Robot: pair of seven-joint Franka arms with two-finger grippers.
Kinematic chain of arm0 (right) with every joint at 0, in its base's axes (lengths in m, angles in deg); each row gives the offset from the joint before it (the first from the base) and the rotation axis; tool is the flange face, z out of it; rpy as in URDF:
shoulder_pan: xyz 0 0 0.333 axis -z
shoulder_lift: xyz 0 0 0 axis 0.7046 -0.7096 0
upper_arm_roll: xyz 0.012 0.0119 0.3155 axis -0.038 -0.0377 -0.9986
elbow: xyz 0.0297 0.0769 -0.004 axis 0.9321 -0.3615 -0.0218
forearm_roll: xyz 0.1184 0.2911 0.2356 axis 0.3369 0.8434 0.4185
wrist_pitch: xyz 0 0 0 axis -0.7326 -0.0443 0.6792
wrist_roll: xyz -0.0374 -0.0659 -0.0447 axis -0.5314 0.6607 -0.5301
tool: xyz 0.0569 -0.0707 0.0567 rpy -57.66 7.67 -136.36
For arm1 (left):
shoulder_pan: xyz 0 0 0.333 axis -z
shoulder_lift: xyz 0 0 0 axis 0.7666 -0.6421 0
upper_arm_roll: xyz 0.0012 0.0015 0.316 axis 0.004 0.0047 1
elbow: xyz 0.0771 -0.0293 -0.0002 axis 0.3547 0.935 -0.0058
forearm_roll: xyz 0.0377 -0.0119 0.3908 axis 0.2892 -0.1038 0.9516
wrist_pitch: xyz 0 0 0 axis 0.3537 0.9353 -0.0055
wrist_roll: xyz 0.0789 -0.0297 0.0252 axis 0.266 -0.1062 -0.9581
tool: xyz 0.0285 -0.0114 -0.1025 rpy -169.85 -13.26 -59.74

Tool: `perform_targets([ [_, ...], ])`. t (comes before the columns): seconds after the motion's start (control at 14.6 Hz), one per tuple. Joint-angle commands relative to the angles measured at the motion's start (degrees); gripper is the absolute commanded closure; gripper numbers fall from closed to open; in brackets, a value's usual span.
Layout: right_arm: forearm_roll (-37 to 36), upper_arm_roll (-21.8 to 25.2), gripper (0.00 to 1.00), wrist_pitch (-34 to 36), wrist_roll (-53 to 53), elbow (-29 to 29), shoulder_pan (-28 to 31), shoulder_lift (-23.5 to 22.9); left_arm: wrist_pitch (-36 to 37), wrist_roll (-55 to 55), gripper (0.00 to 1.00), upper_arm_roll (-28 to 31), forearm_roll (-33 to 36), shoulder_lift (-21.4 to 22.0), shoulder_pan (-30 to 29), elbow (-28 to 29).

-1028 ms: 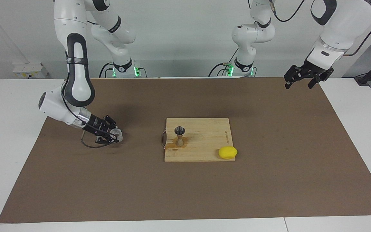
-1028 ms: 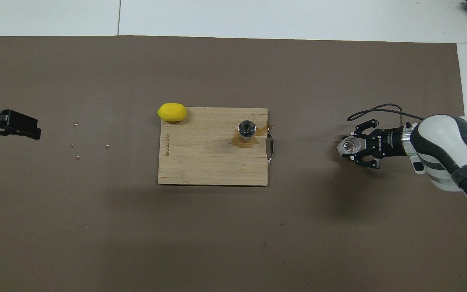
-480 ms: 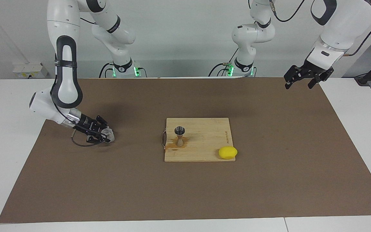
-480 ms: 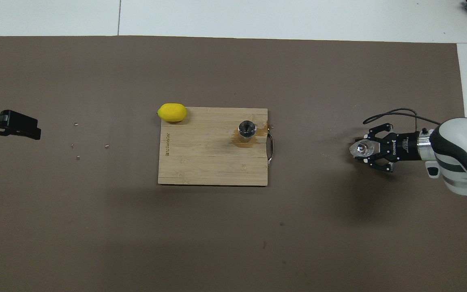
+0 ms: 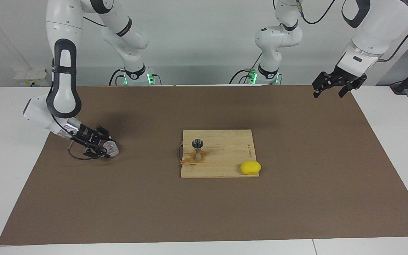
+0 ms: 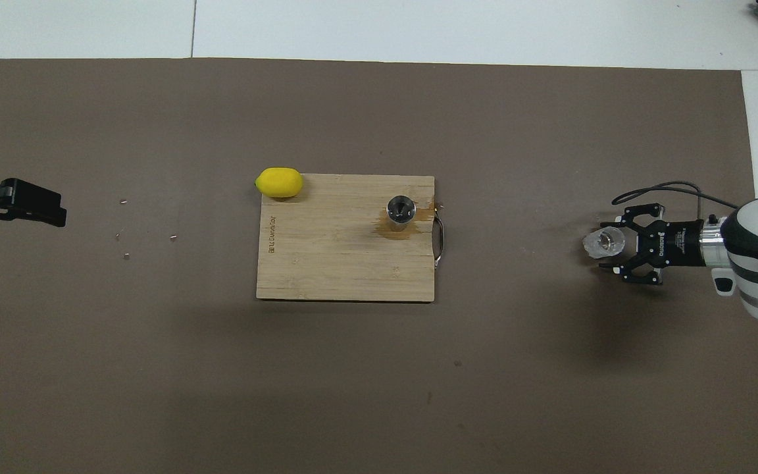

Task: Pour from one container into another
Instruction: 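Set the glass cup down and open the right gripper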

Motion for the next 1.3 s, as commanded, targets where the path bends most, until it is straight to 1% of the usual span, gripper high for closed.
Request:
perform_targets([
  [0.0,-2.13,-0.52,0.0,-0.5,1.42,-1.5,1.46,3.4,-0.12,0.19,0.0,-0.47,0.59,1.53,-0.64,1.7],
  [0.14,-5.28,-0.52,0.0,-0.15,1.51,-1.5,2.26,5.5,-0.21,0.19,0.0,-0.47,0.59,1.53,-0.64,1.7],
  [0.27,-9.5,-0.61,0.0,0.2,1.77,-1.5,2.34,8.4,-0.21,0.19,0.0,-0.47,0.59,1.53,-0.64,1.7],
  [0.41,-12.14,-0.7,0.0,0.2,1.86,-1.5,1.74,10.6,-0.21,0.19,0.0,-0.47,0.59,1.53,-0.64,1.7],
  [0.55,-14.43,-0.96,0.0,2.21,5.09,-1.32,0.94,11.66,-0.21,0.19,0.0,-0.47,0.59,1.53,-0.64,1.7],
  [0.75,-18.12,-0.96,0.0,6.96,7.49,-1.23,-3.44,13.68,-0.21,0.19,0.0,-0.47,0.59,1.53,-0.64,1.7],
  [1.03,-24.1,-0.96,0.0,7.5,8.19,-1.15,-11.26,14.74,-0.21,0.19,0.0,-0.47,0.59,1.53,-0.64,1.7],
  [1.23,-32.78,-0.96,0.0,7.41,16.25,-0.62,-17.41,15.44,-0.12,0.19,0.0,-0.47,0.59,1.53,-0.64,1.7],
])
